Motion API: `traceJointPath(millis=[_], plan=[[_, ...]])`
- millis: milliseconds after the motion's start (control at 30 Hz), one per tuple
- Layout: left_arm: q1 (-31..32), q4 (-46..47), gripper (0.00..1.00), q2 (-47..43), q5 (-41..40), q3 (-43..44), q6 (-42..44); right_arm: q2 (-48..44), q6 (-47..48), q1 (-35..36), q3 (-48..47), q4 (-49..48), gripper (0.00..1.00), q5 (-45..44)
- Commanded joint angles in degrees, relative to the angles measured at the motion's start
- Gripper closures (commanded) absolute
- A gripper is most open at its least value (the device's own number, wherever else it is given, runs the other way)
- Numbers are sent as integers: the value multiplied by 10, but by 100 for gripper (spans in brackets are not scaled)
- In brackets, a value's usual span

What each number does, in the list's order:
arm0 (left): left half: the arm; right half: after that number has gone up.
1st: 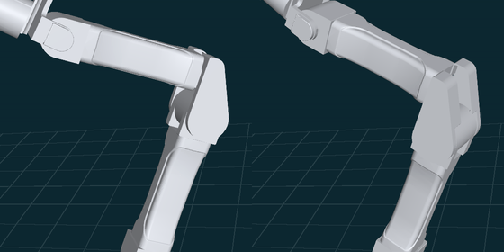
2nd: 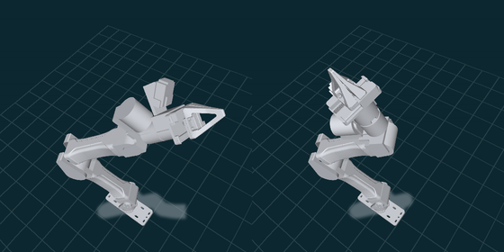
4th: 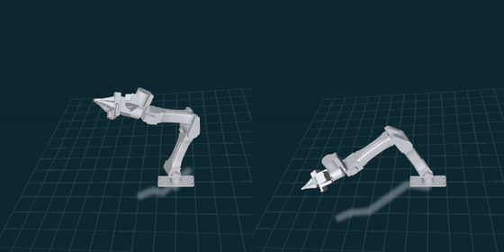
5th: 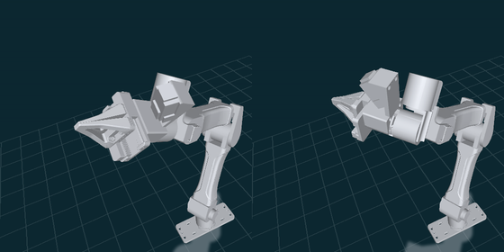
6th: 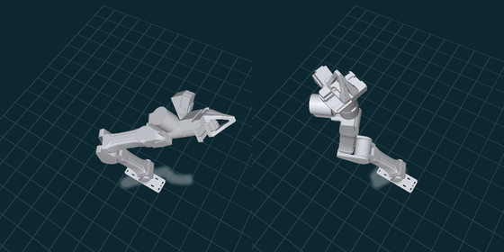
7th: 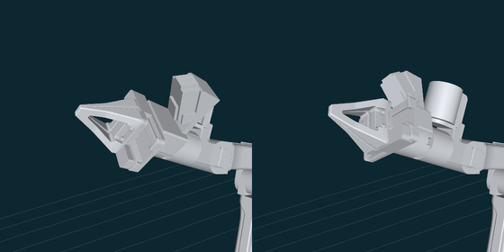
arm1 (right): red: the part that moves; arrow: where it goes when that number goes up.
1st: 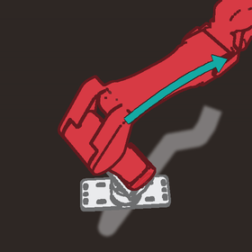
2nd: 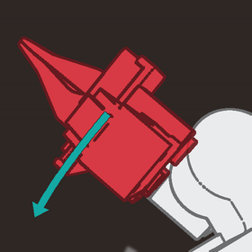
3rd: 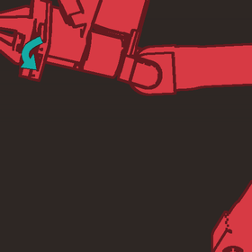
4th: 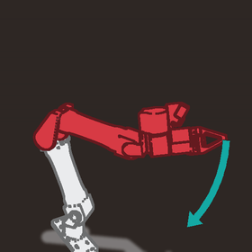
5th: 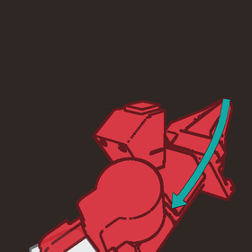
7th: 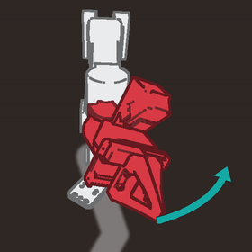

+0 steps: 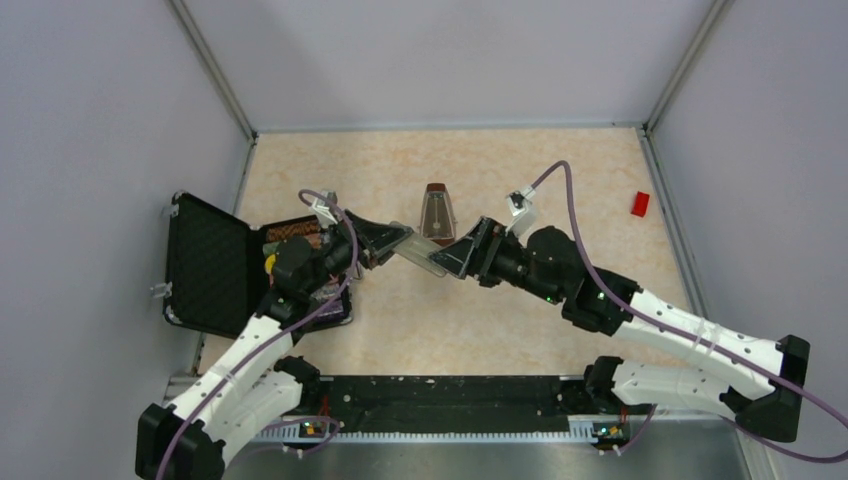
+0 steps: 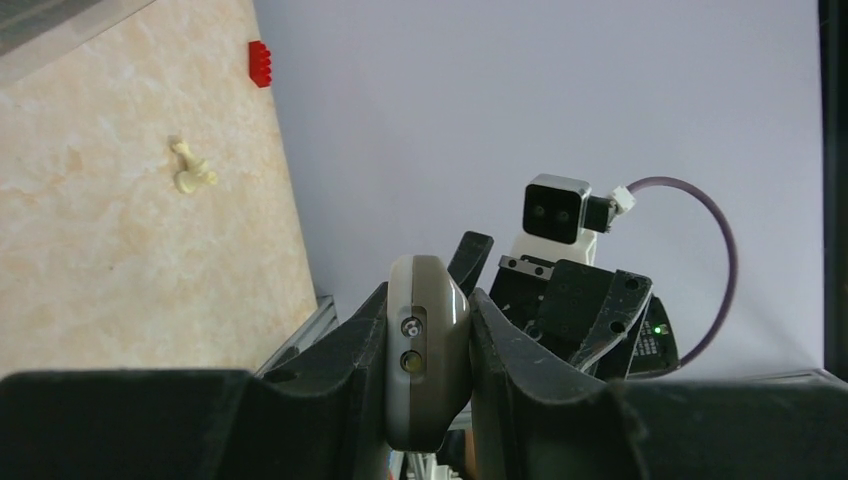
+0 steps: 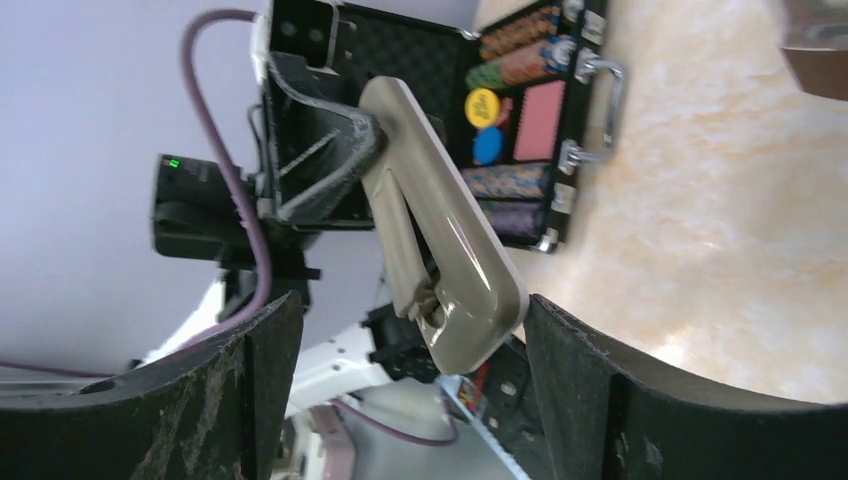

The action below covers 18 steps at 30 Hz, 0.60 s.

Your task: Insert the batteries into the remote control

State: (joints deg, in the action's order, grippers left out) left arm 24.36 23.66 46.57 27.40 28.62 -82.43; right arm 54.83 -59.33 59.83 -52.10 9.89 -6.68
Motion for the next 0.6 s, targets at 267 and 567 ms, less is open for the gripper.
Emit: traceJointPath(millis=[267, 567], plan=[[2, 86, 100, -16, 4, 41, -63, -10, -71, -1, 28, -157, 41, -10], [2, 86, 100, -15, 7, 43, -60, 0, -76, -1, 29, -170, 55, -4]])
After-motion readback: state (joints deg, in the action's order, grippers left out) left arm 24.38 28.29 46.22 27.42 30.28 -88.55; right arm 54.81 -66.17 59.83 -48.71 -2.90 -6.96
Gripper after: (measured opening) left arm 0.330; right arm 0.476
